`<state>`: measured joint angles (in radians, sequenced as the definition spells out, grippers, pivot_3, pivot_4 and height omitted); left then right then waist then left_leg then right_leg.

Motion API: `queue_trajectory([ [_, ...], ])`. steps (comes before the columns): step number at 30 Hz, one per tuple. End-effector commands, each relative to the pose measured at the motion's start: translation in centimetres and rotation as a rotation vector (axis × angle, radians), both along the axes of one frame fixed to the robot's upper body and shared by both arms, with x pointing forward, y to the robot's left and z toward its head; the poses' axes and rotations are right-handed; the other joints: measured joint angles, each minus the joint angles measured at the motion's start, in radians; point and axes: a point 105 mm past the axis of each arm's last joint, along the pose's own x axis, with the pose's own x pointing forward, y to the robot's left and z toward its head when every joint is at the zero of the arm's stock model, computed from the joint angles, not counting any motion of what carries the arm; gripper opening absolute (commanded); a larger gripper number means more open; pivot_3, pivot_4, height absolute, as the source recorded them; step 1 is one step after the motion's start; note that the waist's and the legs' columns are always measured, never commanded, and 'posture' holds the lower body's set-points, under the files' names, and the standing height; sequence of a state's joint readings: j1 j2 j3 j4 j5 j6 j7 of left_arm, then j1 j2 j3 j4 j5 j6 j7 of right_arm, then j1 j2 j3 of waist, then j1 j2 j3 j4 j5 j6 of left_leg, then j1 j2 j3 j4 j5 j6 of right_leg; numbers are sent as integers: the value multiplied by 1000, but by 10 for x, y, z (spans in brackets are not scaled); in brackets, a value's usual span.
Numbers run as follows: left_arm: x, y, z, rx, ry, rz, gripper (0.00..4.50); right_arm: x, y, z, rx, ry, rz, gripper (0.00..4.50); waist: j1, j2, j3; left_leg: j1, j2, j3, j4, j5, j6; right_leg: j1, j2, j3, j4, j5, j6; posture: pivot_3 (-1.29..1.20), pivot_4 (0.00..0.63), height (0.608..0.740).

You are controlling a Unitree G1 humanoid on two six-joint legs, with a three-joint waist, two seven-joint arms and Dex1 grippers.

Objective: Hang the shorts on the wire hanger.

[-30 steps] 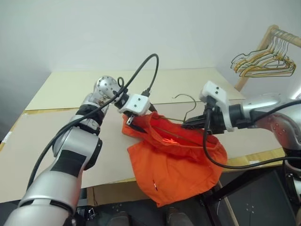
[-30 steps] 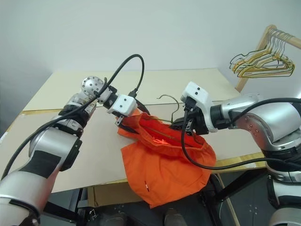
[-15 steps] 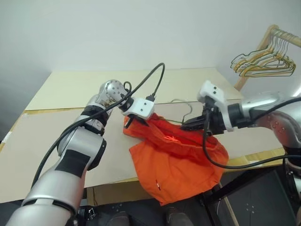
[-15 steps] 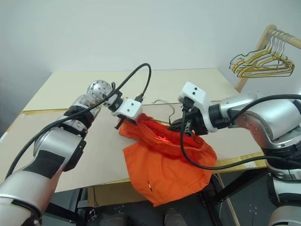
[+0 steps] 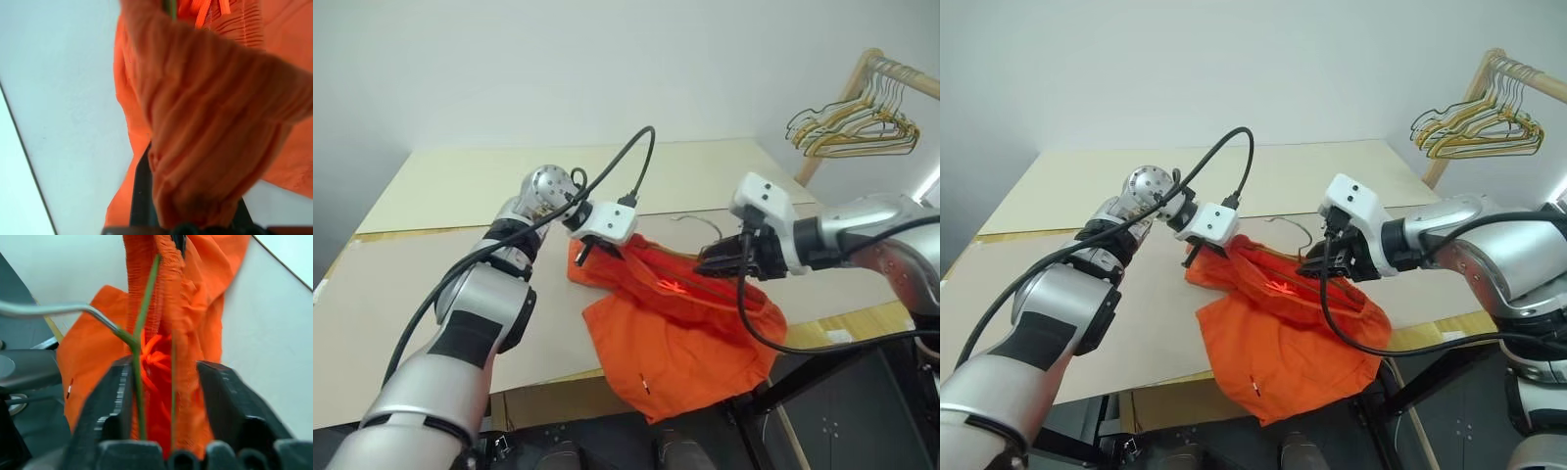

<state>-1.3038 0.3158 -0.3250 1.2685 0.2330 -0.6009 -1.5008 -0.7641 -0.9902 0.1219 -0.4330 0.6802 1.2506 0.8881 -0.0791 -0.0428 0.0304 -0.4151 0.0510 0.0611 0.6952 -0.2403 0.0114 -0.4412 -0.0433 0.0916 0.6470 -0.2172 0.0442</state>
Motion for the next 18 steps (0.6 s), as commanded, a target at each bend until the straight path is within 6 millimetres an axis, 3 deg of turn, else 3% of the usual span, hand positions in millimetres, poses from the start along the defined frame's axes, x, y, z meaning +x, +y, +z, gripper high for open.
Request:
queue_trajectory([
  [1, 5, -4, 19, -62, -27, 24, 0, -10, -13, 31, 25, -122, -54, 3756, -3, 0, 0, 0, 0, 0, 0, 0, 0, 0, 0, 0, 0, 0, 0, -132, 0, 740],
  [3, 6, -4, 20, -68, -29, 29, 0, -22, -18, 38, 35, -149, -61, 4448, -8, 0, 0, 0, 0, 0, 0, 0, 0, 0, 0, 0, 0, 0, 0, -136, 0, 740],
  [10, 8, -2, 25, -95, -23, 59, 0, -53, -38, 39, 28, -191, -140, 4484, -21, 0, 0, 1, 0, -1, -1, 0, 0, 1, 0, 0, -1, -1, 3, -122, 0, 740],
  [15, 10, 5, 29, -89, -34, 74, 0, -71, -57, 13, -124, -163, -199, 4484, -19, 0, 0, 1, 0, -1, -1, -1, 1, 2, -1, 0, -1, -3, 4, -106, 0, 740],
  [18, 11, 7, 29, -87, -38, 79, 0, -72, -65, -4, -197, -145, -225, 4484, -19, 0, 0, 3, 0, 0, -1, -1, 1, 3, -1, 0, -1, -5, 8, -99, 0, 740],
])
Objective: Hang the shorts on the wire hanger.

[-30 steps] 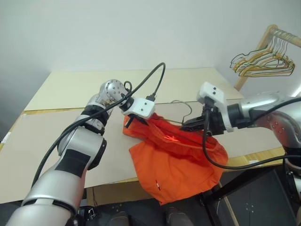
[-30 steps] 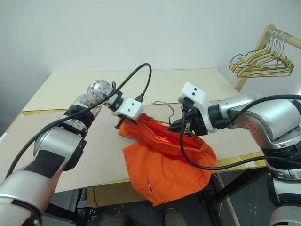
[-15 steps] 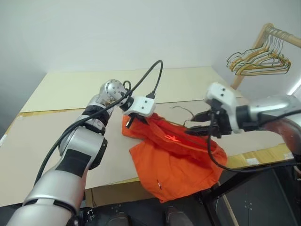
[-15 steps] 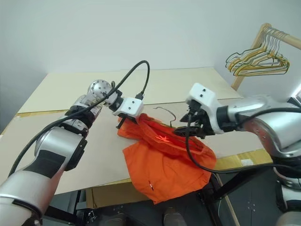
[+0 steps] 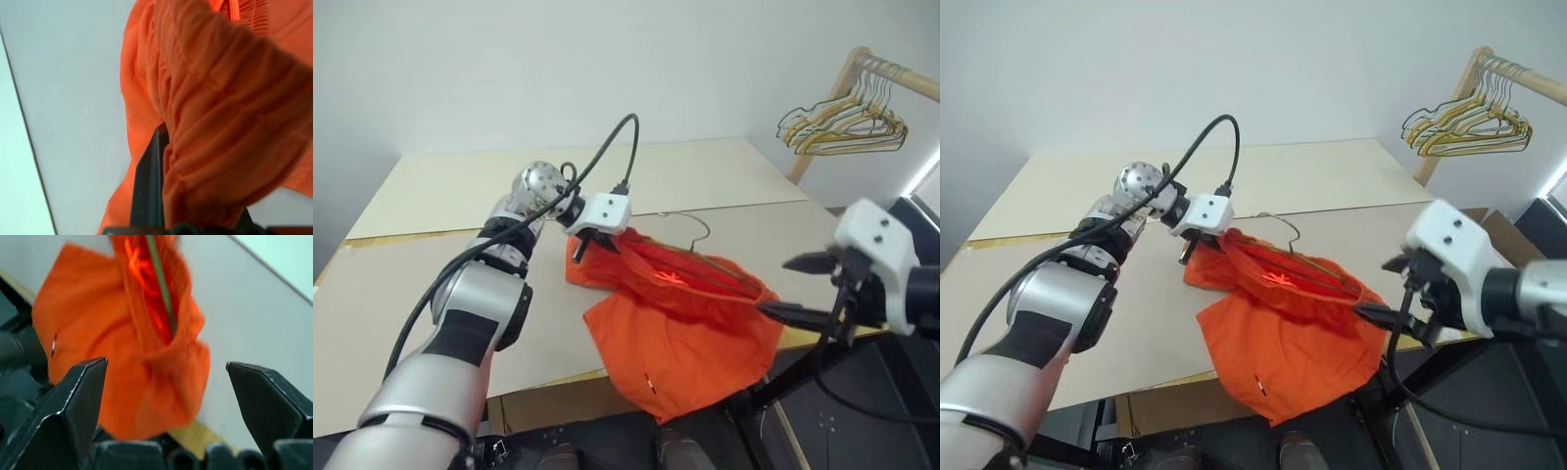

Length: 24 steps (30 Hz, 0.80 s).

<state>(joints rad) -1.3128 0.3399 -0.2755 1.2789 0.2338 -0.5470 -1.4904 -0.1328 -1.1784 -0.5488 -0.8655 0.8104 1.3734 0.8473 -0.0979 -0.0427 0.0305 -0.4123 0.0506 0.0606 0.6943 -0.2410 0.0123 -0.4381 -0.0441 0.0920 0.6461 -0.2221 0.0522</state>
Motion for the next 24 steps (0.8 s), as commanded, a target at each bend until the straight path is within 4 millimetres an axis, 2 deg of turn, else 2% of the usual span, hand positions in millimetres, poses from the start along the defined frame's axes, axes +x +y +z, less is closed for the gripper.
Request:
queue_trajectory([
  [1, 4, -2, 21, -40, -58, -2, 0, 5, -6, 2, -71, -75, -16, 4484, 0, 0, 0, 1, 0, 0, 0, 0, 0, 0, 0, 0, 0, 0, 0, -94, 0, 740],
  [9, 3, 0, 20, -41, -55, -2, 0, 37, -11, -16, -69, -61, -60, 4484, 1, 0, 0, 2, 0, 1, -1, 0, 0, 1, 0, 1, 0, 0, 0, -73, 0, 740],
  [15, 3, 0, 22, -41, -58, -4, 0, 59, -3, -31, -68, -7, -25, 4484, 1, 0, 0, 2, -1, 1, -1, 0, 0, 0, 0, 2, 0, 0, -1, -65, 0, 740],
  [18, 3, 0, 21, -39, -59, -3, 0, 66, 4, -34, -69, 11, 4, 3617, 3, 0, 0, 2, -1, 1, -1, 0, 0, 0, 0, 2, 0, 0, -1, -62, 0, 740],
  [24, 3, 0, 19, -37, -58, -9, 0, 74, 9, -40, -84, 49, 42, 1423, 4, 0, 0, 1, -1, 1, -1, 0, 0, 0, 0, 2, 0, 1, -2, -56, 0, 740],
])
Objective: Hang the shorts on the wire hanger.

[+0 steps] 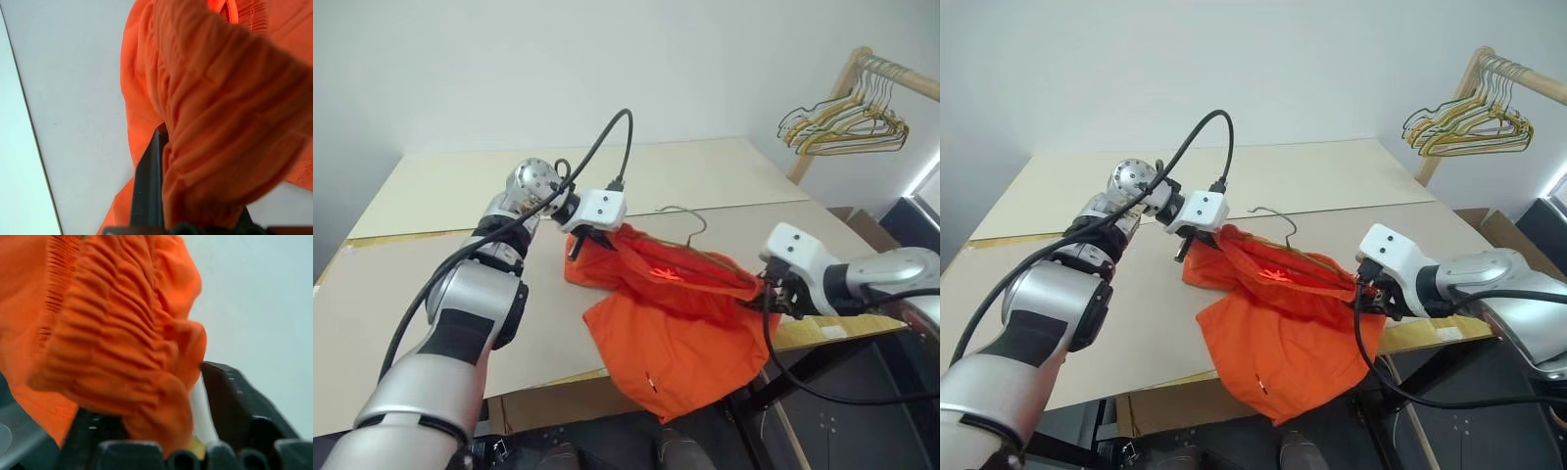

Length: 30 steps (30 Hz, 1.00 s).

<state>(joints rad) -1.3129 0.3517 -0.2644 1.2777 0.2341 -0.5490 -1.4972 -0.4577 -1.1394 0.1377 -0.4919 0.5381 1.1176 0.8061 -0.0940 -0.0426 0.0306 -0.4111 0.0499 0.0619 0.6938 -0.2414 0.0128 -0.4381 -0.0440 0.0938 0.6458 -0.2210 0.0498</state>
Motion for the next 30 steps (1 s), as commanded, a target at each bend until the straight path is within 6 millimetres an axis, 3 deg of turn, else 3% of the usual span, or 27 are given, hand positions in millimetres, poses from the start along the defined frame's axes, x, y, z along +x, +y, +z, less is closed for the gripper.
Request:
queue_trajectory([
  [1, 2, -4, 17, -33, -56, -17, 0, 7, 1, 8, -5, -39, 18, 1071, 1, 0, 0, 0, 0, 0, 0, 0, 0, 0, 0, 0, 0, 0, 0, -57, 0, 740],
  [4, 2, -4, 17, -32, -60, -24, 0, 8, 5, 11, 14, -32, 35, 28, 2, 0, 0, 0, 0, 0, 0, 0, 0, 0, 0, 0, 0, 1, -2, -59, 0, 740],
  [10, -1, -6, 17, -57, -78, -57, 0, 2, 10, 10, 40, -7, 58, 28, 2, 0, 0, 0, 0, 0, 0, 0, 0, 0, 0, 0, 0, 1, -2, -68, 0, 740],
  [13, -6, -6, 21, -88, -49, -89, 676, -6, 11, 7, 67, 20, 39, 0, 2, 0, 0, 0, 0, 0, 0, 0, 0, 0, 0, 0, 0, 1, -2, -71, 0, 740],
  [17, -3, -3, 37, -181, -69, -66, 1952, -16, 9, 2, 114, 49, -9, 0, 3, 0, 0, -1, 0, 0, 1, 0, 0, 0, 0, 0, 0, 2, -3, -74, 0, 740],
  [25, 3, 26, 75, -411, -53, 58, 4461, -41, -4, -6, 287, 97, -221, 0, 3, 0, 0, 0, 0, -1, 0, 0, 0, 0, 0, 0, 1, 2, -2, -46, 0, 740],
  [30, -1, 32, 93, -620, 36, 104, 4461, -53, -16, -8, 389, 75, -371, 0, 20, 0, 0, 1, 0, -1, 1, 0, 0, 2, 0, -1, 1, 0, 1, -39, 0, 740],
])
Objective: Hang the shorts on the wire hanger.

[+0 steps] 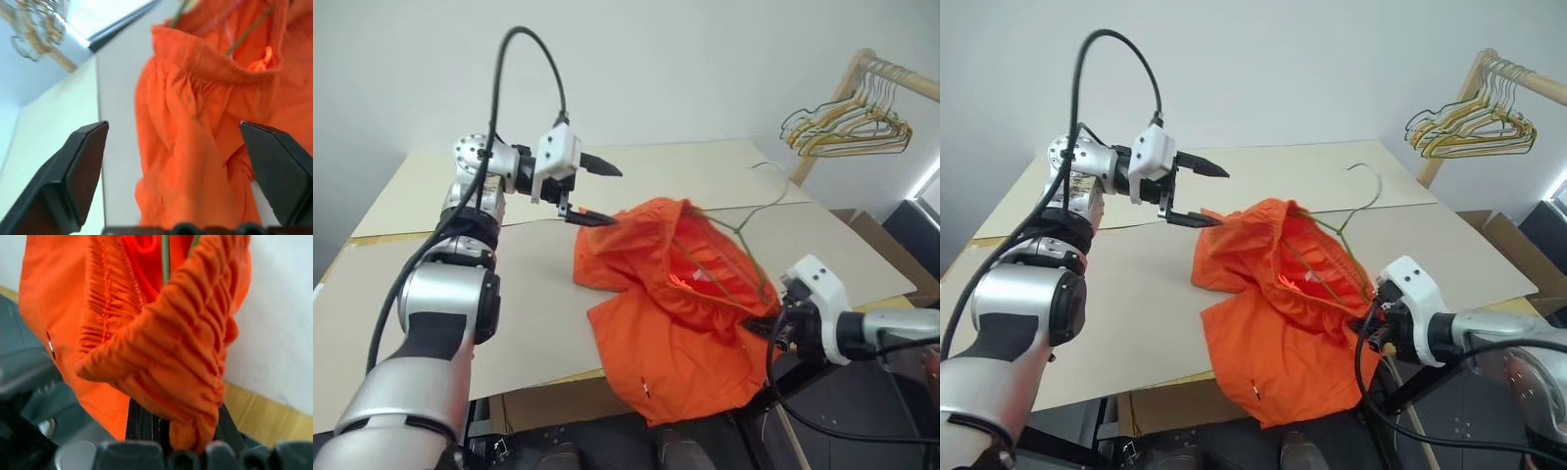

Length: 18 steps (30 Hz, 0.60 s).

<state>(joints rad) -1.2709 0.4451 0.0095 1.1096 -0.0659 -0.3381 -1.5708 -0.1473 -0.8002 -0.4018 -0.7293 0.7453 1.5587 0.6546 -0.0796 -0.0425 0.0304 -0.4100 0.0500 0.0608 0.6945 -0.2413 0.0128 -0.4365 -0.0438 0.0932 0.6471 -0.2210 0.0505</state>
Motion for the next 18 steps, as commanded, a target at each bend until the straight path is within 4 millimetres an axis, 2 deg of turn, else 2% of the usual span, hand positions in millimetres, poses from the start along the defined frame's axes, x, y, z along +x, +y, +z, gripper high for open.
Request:
queue_trajectory([
  [1, -9, 1, 22, -154, 36, -19, 4461, -5, -16, 10, 32, -63, -130, 0, 9, 0, 0, 0, 0, 0, 0, 0, 0, 0, 0, 0, 0, 0, 0, -44, 0, 740],
  [6, -37, -11, 29, -291, 170, -91, 4461, -12, -44, 13, 32, -83, -285, 0, 14, 0, 0, 1, 0, 0, 0, 0, 0, 1, -1, 0, 0, 0, 0, -61, 0, 740],
  [8, -49, -16, 28, -333, 230, -129, 4461, -9, -65, 11, 0, -90, -420, 0, 10, 0, 0, 2, 0, 0, 0, 0, 0, 2, 0, 0, 0, 0, 1, -68, 0, 740],
  [11, -55, -25, 29, -404, 300, -131, 4461, -2, -97, 10, -7, -101, -628, 0, 9, 0, 0, 8, 0, 0, -1, 0, 0, 7, 0, 0, -1, -1, 2, -83, 0, 740],
  [18, -62, -38, 37, -497, 339, -129, 4461, 1, -132, 28, 30, -140, -823, 0, 5, 4, -2, 13, 0, 0, -3, 0, 0, 13, 0, 1, -4, -2, 2, -99, 0, 740],
])
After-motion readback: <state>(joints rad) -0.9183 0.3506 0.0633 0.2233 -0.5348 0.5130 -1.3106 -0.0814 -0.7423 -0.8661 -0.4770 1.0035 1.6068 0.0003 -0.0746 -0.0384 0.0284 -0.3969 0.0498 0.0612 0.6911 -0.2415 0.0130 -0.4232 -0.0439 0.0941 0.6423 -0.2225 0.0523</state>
